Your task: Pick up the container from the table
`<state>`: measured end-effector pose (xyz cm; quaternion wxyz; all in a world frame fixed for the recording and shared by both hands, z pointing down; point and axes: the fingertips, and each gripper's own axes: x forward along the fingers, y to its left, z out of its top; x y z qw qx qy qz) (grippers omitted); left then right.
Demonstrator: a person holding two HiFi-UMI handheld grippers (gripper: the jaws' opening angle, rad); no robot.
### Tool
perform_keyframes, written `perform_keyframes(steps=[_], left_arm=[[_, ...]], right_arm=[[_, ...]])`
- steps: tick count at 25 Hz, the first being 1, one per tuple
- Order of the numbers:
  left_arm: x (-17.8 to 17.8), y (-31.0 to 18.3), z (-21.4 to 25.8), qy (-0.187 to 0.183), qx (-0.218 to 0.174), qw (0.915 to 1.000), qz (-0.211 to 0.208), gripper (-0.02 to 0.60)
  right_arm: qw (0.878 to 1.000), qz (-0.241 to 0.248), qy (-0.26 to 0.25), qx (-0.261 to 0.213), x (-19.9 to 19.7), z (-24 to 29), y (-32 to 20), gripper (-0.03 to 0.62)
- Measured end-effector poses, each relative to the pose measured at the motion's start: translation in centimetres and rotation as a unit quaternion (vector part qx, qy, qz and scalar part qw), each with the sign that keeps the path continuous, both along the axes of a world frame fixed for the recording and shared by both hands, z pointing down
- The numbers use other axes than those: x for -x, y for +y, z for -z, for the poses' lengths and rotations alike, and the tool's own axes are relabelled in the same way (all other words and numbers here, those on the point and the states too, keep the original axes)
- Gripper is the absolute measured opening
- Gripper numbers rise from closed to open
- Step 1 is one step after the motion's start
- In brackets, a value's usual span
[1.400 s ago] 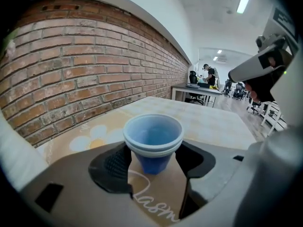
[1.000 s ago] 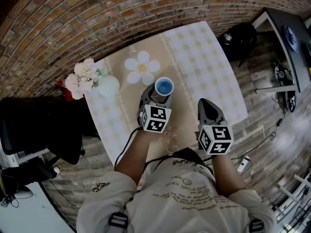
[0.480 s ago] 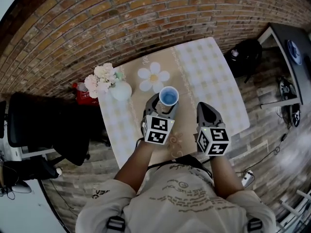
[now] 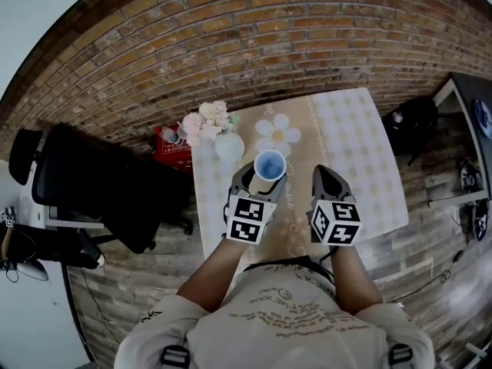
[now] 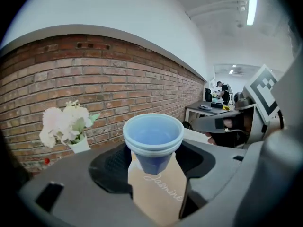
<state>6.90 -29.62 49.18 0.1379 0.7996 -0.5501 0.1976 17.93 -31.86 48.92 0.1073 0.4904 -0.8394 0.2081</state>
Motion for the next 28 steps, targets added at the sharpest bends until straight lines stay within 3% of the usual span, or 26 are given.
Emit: perform_keyframes(steps=[11, 28], left_arm=[[5.6, 3.0, 4.5, 0.020, -0.028, 0.9983, 0.047, 0.298], [6.6, 3.8, 5.2, 0.044, -0.038, 0.9973, 0.045, 0.298]], right_arm=[[0.996, 0.041, -0.010, -0.078, 5.5, 5.8, 0.6, 0.000], [0.994, 0.053, 0.015, -0.090, 7.5, 6.9, 1.5, 0.000]])
